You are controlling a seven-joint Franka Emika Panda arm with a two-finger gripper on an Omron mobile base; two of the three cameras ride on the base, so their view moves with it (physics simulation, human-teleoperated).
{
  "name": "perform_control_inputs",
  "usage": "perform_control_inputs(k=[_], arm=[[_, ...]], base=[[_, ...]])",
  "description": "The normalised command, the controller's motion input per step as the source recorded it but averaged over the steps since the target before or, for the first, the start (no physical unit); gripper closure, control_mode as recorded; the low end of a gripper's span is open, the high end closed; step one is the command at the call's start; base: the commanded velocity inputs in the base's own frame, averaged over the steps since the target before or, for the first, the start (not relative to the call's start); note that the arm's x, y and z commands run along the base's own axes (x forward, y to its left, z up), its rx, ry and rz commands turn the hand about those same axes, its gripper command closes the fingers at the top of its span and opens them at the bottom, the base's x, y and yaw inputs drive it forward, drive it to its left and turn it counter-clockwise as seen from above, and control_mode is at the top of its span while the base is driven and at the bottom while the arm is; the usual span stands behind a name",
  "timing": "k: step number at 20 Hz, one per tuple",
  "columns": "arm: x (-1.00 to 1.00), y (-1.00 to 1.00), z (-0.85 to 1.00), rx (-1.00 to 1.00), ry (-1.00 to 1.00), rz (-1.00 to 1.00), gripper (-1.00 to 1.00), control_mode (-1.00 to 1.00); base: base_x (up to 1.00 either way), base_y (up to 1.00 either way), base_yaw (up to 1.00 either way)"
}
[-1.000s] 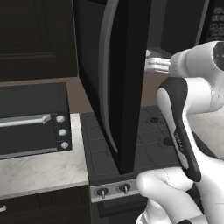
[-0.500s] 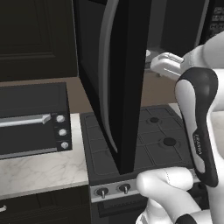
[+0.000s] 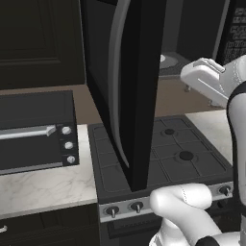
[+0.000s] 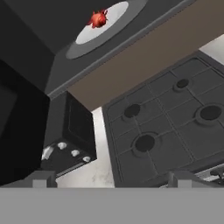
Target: Transport the fish from the fridge to the microwave and turn on the microwave.
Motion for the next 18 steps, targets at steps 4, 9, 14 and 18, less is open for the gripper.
perform_control_inputs(k=[4,9,14,18], arm=[[-0.40,0.08,-0.03,0.20,0.02,0.06,-1.00,-1.00],[-0.42,0.14,-0.07,0.21,0.00,0.08,-1.00,-1.00],[-0.40,0.18,-0.07,0.18,0.00,0.08,-1.00,-1.00],[-0.39,0.23,-0.05,0.17,0.00,0.04,-1.00,-1.00]], base=[[0.00,0.00,0.00],[0.00,0.00,0.00],[0.00,0.00,0.00],[0.00,0.00,0.00]])
